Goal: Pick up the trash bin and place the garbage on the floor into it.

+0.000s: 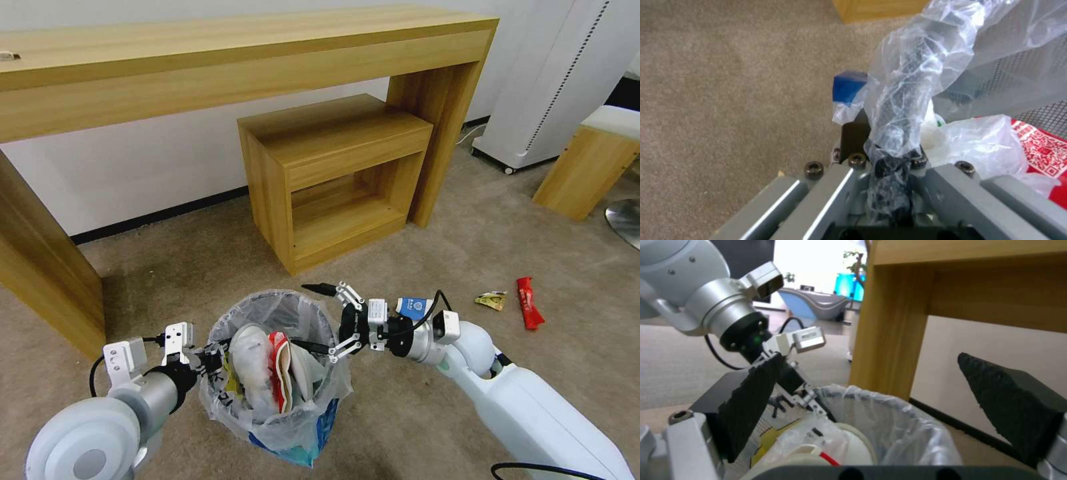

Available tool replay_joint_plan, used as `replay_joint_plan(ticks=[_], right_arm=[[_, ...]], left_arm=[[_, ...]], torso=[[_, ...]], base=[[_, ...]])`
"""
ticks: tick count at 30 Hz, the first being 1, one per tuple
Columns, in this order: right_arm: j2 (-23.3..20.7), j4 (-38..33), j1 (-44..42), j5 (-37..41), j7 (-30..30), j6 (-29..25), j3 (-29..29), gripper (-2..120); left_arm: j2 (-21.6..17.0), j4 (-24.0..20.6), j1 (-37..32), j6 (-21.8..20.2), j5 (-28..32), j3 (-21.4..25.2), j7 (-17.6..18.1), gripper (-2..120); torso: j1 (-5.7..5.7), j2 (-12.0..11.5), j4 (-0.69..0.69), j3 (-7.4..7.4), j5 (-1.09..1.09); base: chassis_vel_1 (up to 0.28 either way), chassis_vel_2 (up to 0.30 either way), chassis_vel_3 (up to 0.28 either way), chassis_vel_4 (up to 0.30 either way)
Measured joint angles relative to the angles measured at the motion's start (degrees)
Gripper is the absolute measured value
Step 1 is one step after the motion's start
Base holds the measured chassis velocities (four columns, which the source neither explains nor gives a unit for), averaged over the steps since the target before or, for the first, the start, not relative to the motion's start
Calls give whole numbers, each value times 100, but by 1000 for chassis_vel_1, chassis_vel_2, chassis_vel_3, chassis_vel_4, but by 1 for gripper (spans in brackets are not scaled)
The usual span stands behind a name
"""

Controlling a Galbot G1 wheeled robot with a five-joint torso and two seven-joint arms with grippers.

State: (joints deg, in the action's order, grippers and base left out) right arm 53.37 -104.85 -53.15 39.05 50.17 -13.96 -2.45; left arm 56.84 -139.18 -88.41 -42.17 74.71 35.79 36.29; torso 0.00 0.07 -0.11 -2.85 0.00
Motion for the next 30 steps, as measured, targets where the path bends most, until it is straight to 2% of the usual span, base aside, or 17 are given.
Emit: replay_joint_plan(ticks=[3,6,7,10,11,12,13,15,20,22,30], right_arm=[[-27,-44,-58,41,-135,-10,-58,100],[-62,-185,-203,12,-673,19,-208,100],[-62,-185,-203,12,-673,19,-208,100],[-110,-392,-375,-257,-1467,385,-353,100],[-140,-499,-489,-438,-2004,656,-431,100],[-140,-499,-489,-438,-2004,656,-431,100],[-162,-561,-594,-594,-2422,939,-494,100],[-173,-586,-703,-773,-2757,1246,-542,100],[-164,-580,-785,-1006,-2940,1587,-567,100],[-147,-580,-833,-1137,-3044,1979,-546,100],[-100,-474,-845,-1235,-3382,2815,-412,100]], left_arm=[[-4,11,1,1,0,40,-1,1],[-2,43,27,2,-7,162,116,1],[-2,43,27,2,-7,162,116,1],[-12,59,36,4,-34,313,372,1],[-44,73,36,4,-57,413,493,1],[-44,73,36,4,-57,413,493,1],[-71,83,33,4,-84,495,581,1],[-96,89,28,4,-111,606,707,1],[-112,90,23,5,-188,759,806,1],[-174,88,-22,5,-181,1011,899,1],[-308,96,-53,5,27,1351,966,1]], torso=[[0,0,0,0,0],[0,0,0,0,0],[0,0,0,0,0],[0,0,0,0,0],[0,0,0,0,-1],[0,0,0,0,-1],[0,0,0,0,0],[0,0,0,0,0],[0,0,0,0,0],[0,0,0,0,-1],[0,0,0,0,0]], base=[[0,0,0,0],[0,0,0,0],[0,0,0,0],[0,0,0,0],[0,0,0,0],[0,0,0,0],[0,0,0,0],[0,0,0,0],[0,0,0,0],[0,0,0,0],[0,0,0,0]])
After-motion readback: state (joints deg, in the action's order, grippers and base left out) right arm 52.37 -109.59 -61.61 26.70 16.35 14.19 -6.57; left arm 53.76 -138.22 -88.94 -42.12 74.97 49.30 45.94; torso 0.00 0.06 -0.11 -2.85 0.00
